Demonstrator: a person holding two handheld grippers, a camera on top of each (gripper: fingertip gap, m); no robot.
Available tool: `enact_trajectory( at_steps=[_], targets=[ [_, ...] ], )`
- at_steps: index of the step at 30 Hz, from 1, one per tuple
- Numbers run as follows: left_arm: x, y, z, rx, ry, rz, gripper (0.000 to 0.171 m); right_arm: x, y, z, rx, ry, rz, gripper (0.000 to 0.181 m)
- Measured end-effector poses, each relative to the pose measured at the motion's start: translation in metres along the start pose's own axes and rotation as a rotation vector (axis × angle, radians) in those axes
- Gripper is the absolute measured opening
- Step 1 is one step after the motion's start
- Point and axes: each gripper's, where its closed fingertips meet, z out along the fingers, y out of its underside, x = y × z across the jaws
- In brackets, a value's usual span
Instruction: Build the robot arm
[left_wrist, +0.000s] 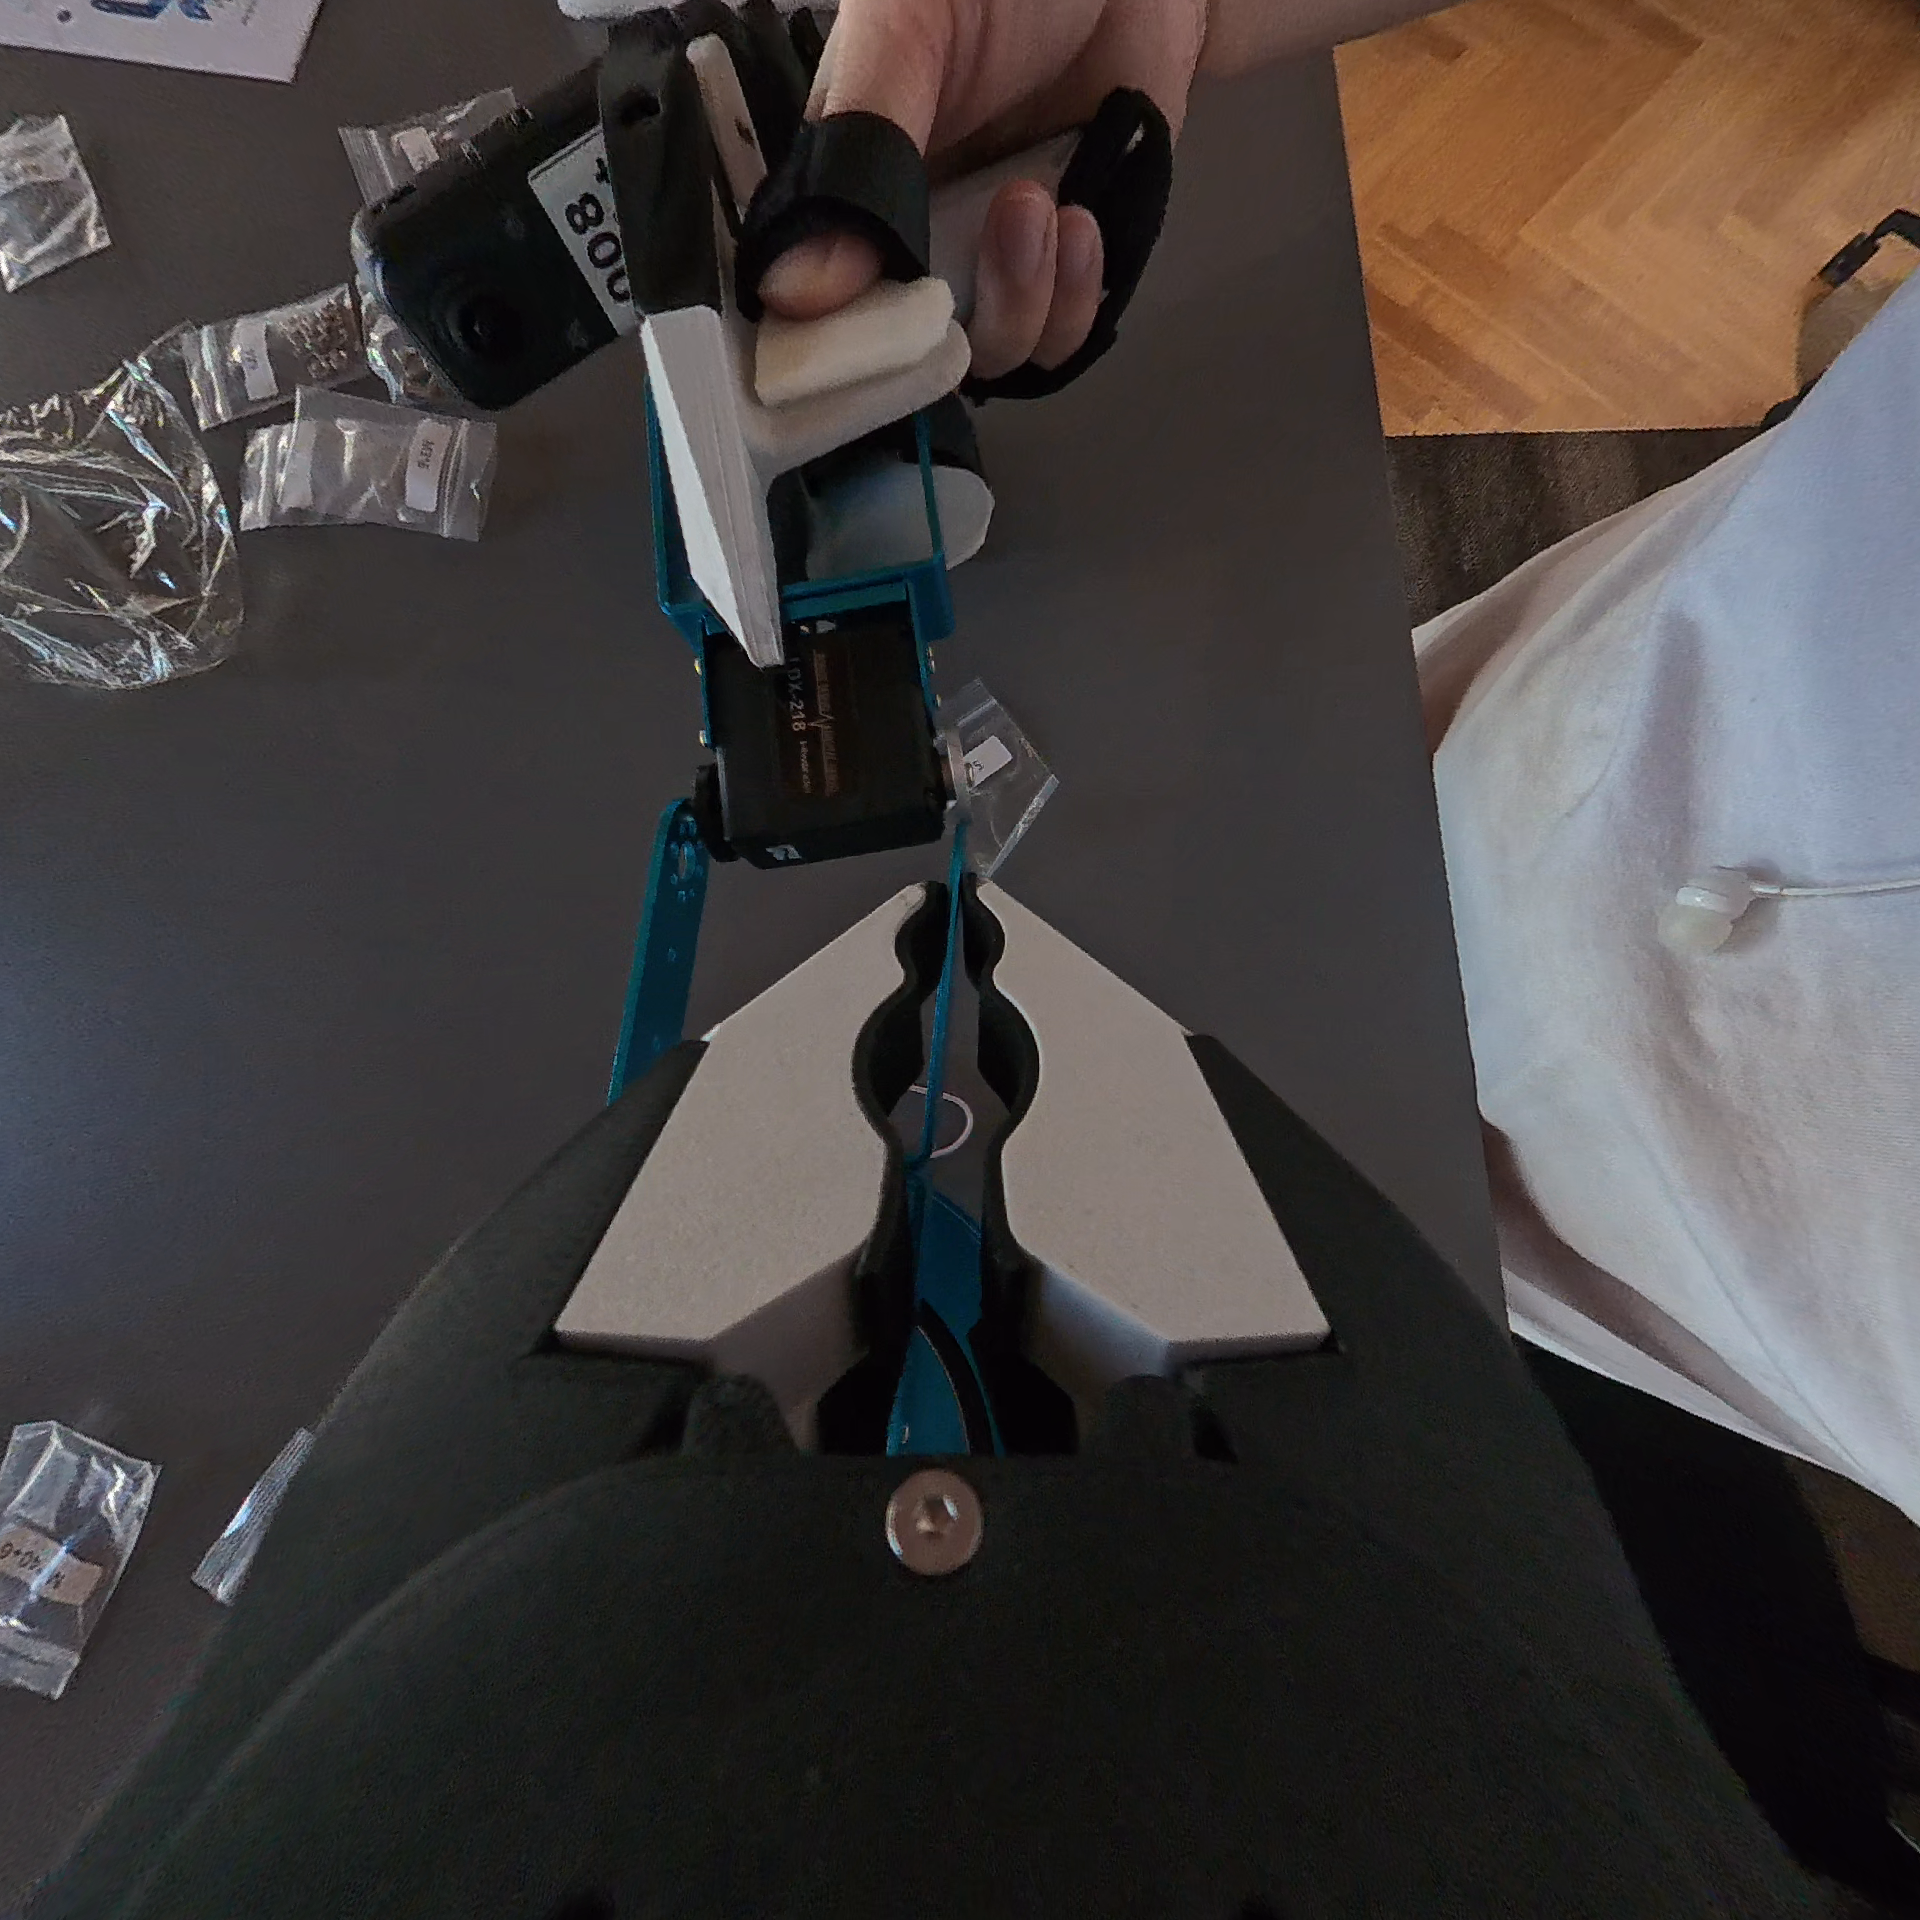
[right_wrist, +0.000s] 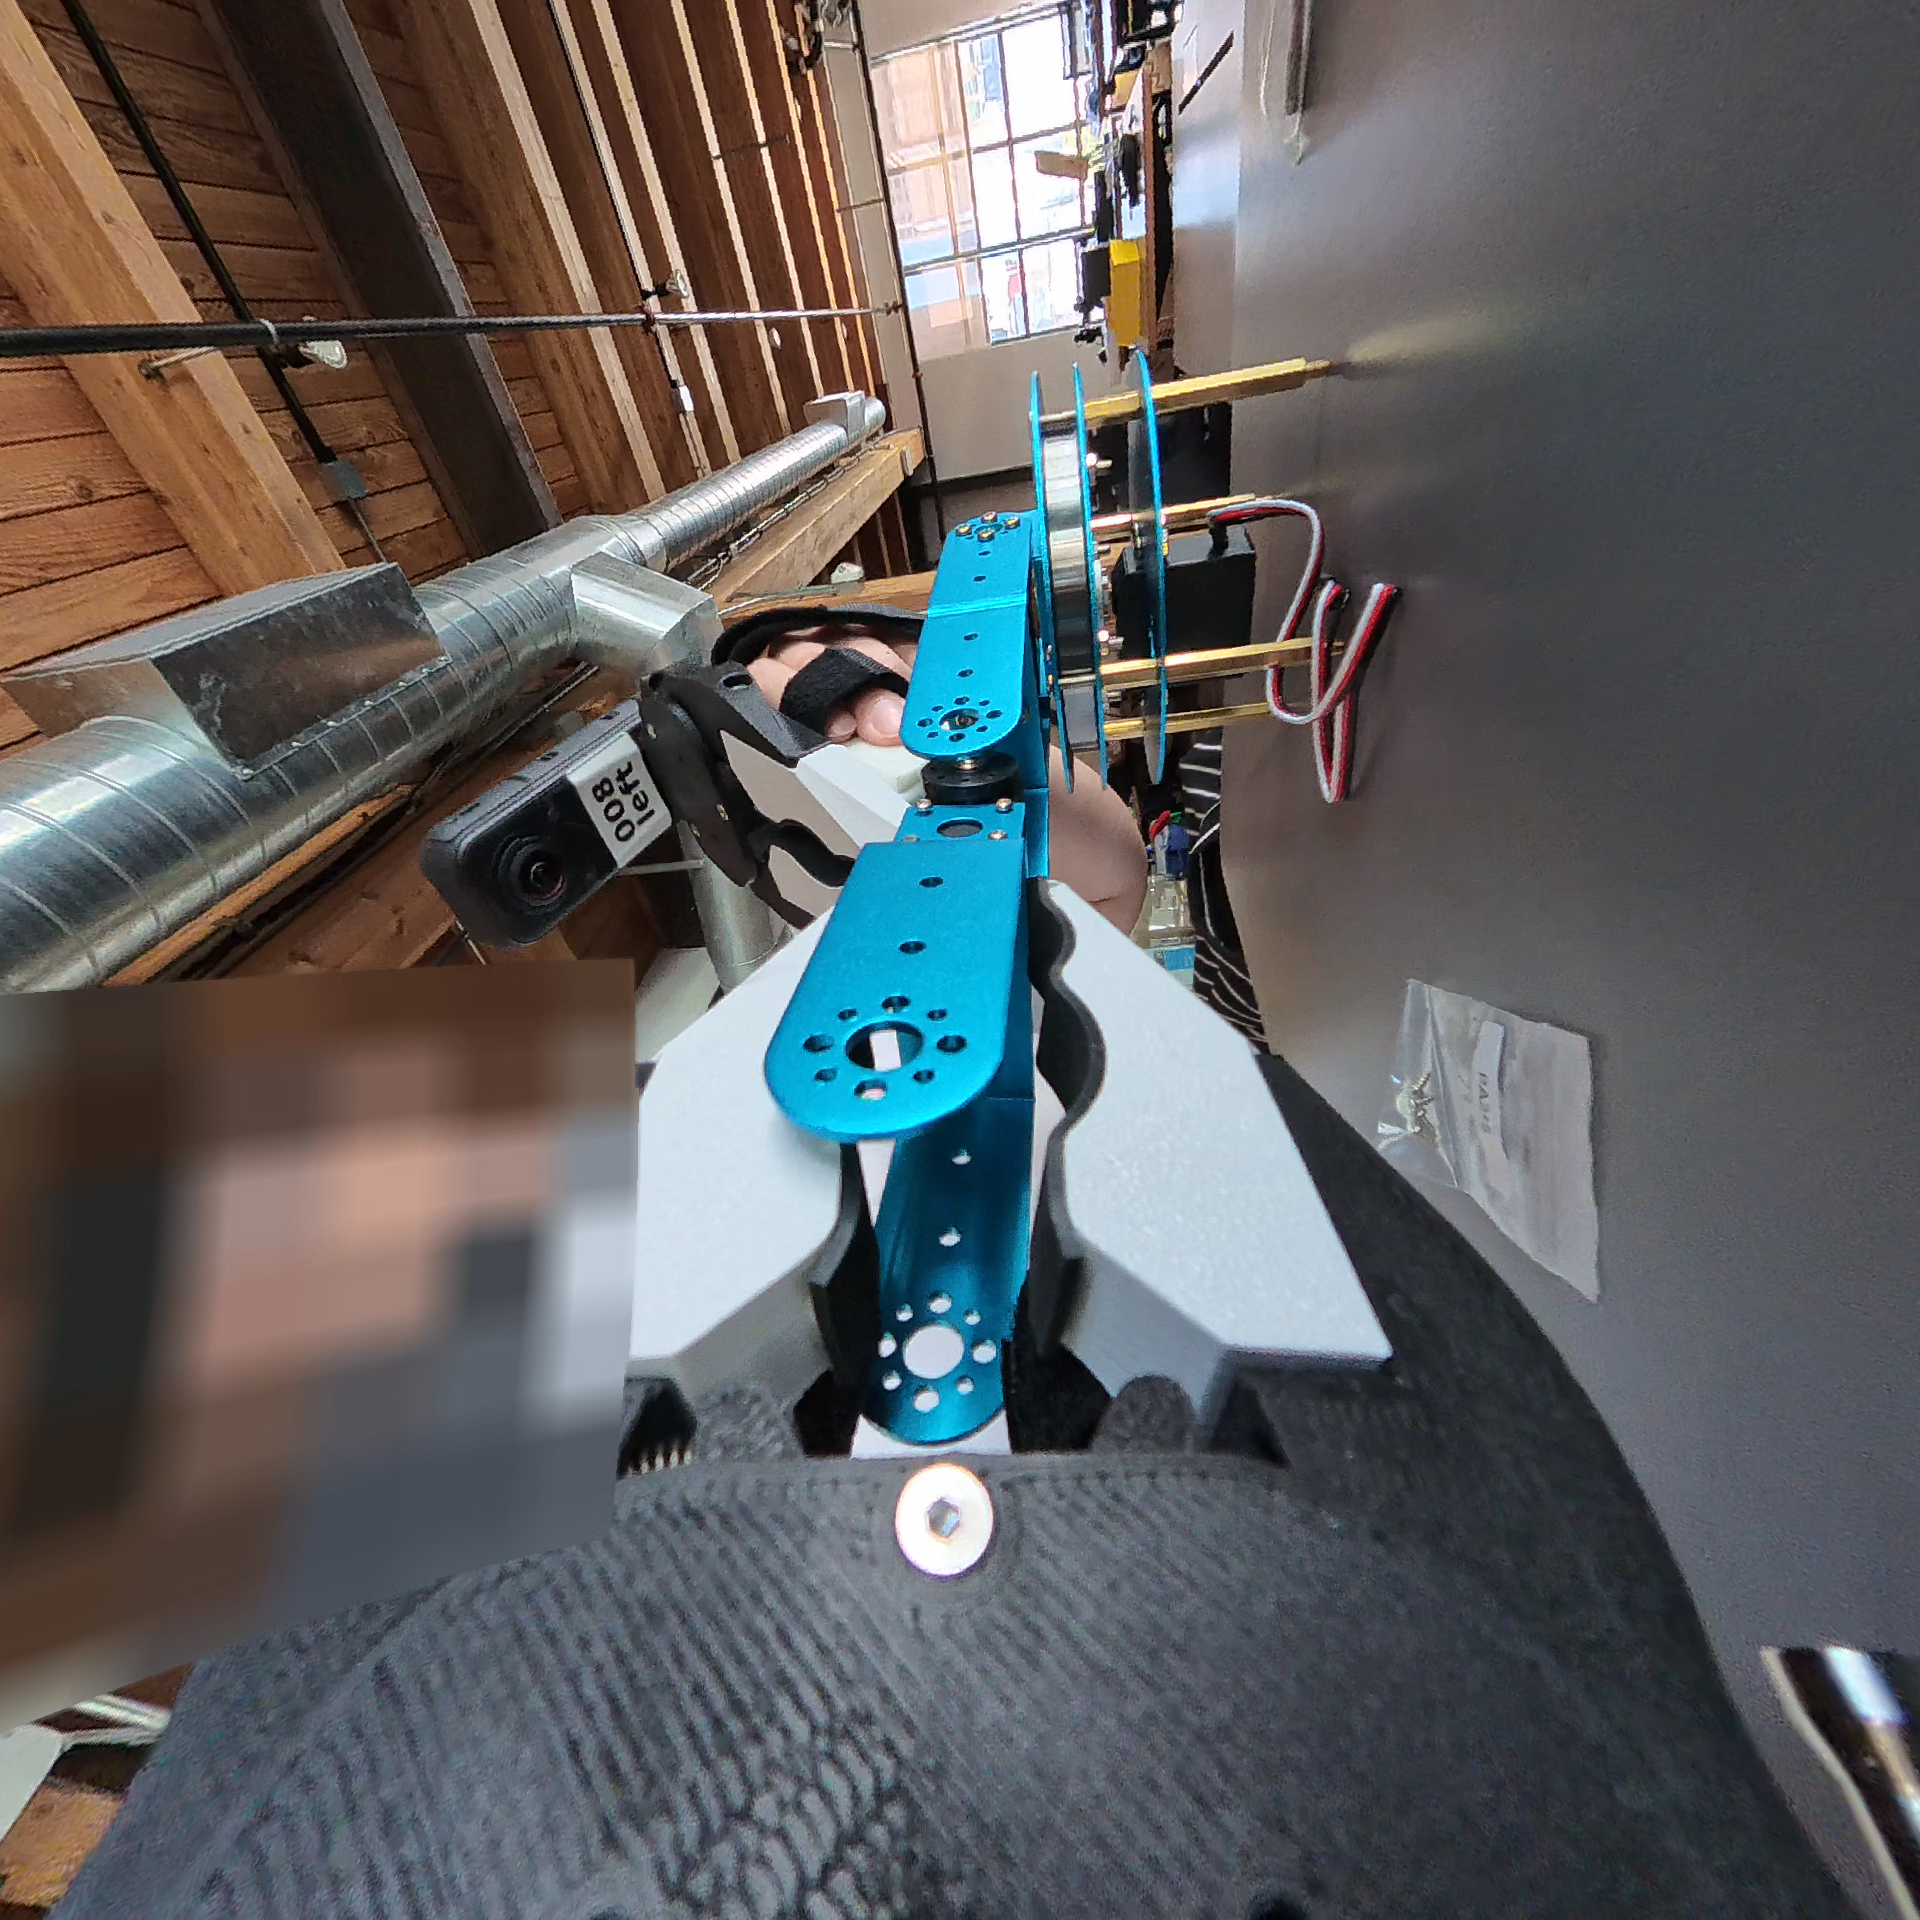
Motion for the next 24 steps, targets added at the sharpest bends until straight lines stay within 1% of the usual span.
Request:
enact_trajectory(
  at_steps=[1, 5, 11, 12, 19, 24],
  targets=[
    [0.000, 0.000, 0.000, -0.005, 0.006, -0.002, 0.002, 0.000, 0.000, 0.000, 0.001, 0.004, -0.004, 0.027],
    [0.000, 0.000, 0.001, -0.019, 0.007, 0.008, 0.001, -0.001, -0.003, 0.001, 0.017, 0.013, -0.026, 0.028],
    [-0.002, 0.000, 0.000, -0.007, 0.026, -0.021, 0.001, -0.004, -0.005, 0.000, 0.065, 0.017, -0.079, 0.027],
    [-0.002, 0.000, 0.000, -0.006, 0.029, -0.022, 0.002, -0.004, -0.006, 0.000, 0.070, 0.014, -0.082, 0.029],
    [0.001, 0.000, 0.000, -0.016, 0.040, -0.020, 0.011, -0.005, -0.006, -0.001, 0.086, -0.010, -0.061, 0.027],
    [0.002, -0.001, 0.001, -0.011, 0.013, -0.029, 0.019, -0.006, -0.010, -0.004, 0.143, -0.020, -0.081, 0.027]
  ],
)
